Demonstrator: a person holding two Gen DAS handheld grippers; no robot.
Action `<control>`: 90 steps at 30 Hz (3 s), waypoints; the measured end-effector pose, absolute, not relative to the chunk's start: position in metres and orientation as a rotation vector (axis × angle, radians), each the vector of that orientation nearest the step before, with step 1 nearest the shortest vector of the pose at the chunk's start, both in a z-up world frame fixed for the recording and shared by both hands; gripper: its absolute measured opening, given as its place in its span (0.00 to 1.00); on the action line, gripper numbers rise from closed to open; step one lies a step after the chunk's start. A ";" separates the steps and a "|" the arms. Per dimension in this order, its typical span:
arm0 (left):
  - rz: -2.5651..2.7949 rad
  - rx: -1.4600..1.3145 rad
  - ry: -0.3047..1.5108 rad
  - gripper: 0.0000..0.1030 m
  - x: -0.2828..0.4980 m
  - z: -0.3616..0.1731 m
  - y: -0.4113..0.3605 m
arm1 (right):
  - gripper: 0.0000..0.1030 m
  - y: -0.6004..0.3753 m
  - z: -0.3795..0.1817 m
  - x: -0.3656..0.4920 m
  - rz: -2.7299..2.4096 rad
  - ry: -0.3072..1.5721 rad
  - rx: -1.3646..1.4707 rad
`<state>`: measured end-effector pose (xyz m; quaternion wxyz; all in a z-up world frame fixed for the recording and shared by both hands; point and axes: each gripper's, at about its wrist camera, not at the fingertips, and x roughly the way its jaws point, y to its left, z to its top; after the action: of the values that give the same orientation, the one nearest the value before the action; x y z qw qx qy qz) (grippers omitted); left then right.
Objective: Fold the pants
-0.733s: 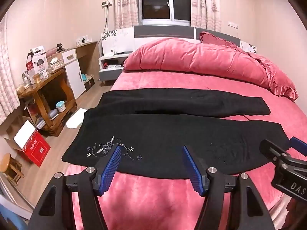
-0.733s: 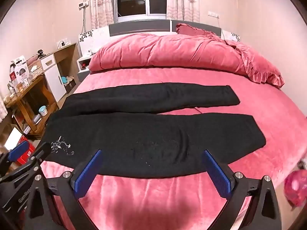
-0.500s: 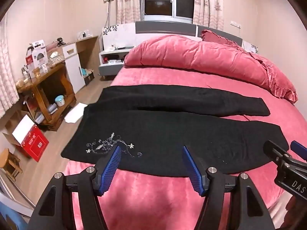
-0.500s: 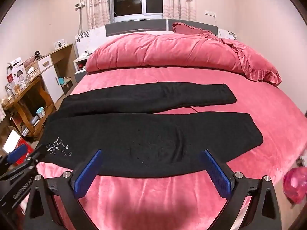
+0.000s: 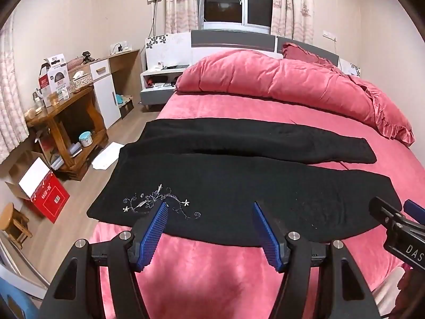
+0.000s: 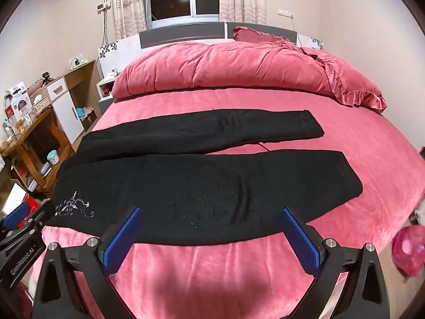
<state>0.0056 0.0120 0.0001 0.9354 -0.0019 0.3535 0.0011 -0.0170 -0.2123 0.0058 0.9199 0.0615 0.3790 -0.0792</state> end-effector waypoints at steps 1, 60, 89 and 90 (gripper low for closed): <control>0.002 -0.006 0.722 0.65 0.006 0.000 0.012 | 1.00 -0.213 0.006 -0.017 -0.163 0.781 0.127; -0.021 -0.178 0.932 0.65 0.037 -0.061 0.059 | 1.00 -0.225 -0.030 -0.001 -0.114 0.831 0.115; -0.029 -0.724 0.866 0.53 0.064 -0.139 0.200 | 0.67 -0.434 -0.129 -0.028 -0.184 0.843 0.873; -0.027 -0.751 0.863 0.53 0.064 -0.142 0.202 | 0.64 -0.442 -0.133 -0.028 -0.179 0.835 0.904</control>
<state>0.0641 0.2018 -0.1417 0.8407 -0.3553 0.4084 -0.0130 -0.0278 -0.4416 -0.1334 0.8129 0.4234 0.3911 -0.0840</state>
